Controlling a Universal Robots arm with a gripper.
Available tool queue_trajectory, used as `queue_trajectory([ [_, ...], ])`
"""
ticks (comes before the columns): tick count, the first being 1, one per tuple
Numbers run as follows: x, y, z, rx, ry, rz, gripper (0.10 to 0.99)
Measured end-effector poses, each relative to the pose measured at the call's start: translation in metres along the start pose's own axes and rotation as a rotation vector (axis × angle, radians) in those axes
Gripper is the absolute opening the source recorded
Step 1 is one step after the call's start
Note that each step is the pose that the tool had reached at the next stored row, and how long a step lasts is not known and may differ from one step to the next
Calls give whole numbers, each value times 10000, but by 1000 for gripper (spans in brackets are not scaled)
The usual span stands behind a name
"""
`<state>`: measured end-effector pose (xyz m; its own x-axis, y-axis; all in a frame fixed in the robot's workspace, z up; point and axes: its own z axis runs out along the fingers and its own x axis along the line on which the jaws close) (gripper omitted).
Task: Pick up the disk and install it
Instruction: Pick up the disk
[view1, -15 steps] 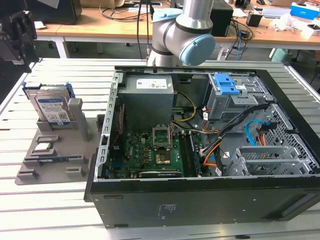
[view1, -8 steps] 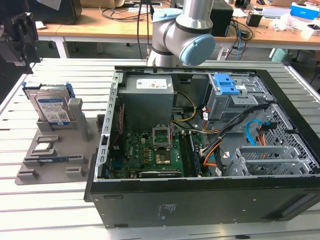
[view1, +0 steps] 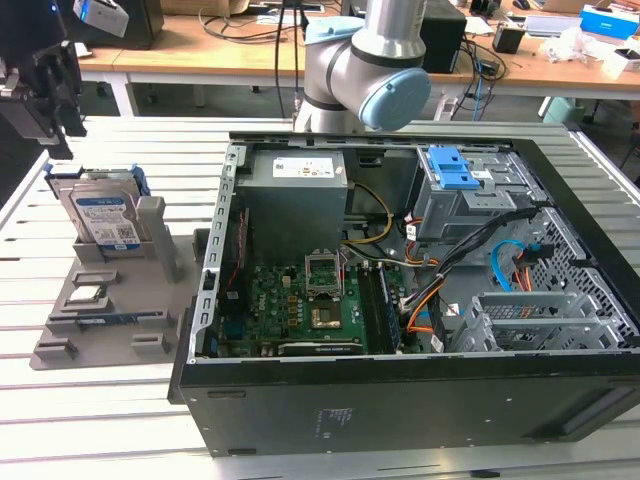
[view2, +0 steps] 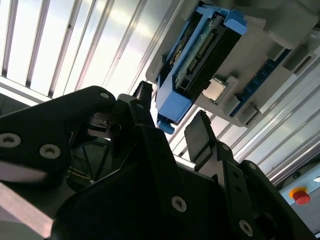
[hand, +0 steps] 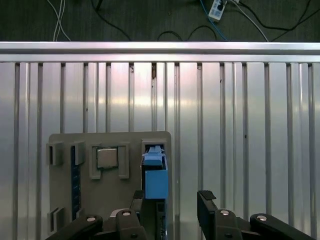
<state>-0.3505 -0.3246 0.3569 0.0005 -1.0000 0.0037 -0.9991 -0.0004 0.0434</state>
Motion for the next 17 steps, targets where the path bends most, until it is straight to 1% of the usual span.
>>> queue_trajectory([
  [2,24,-1,11,0,1,0,541],
  [4,78,-2,34,1,-1,-1,541],
  [7,119,-5,97,1,-1,-6,541],
  [10,121,-14,166,1,4,-19,541],
  [11,120,-19,195,1,22,-42,541],
  [14,118,-25,261,0,43,-103,541],
  [17,114,-36,337,2,46,-166,541],
])
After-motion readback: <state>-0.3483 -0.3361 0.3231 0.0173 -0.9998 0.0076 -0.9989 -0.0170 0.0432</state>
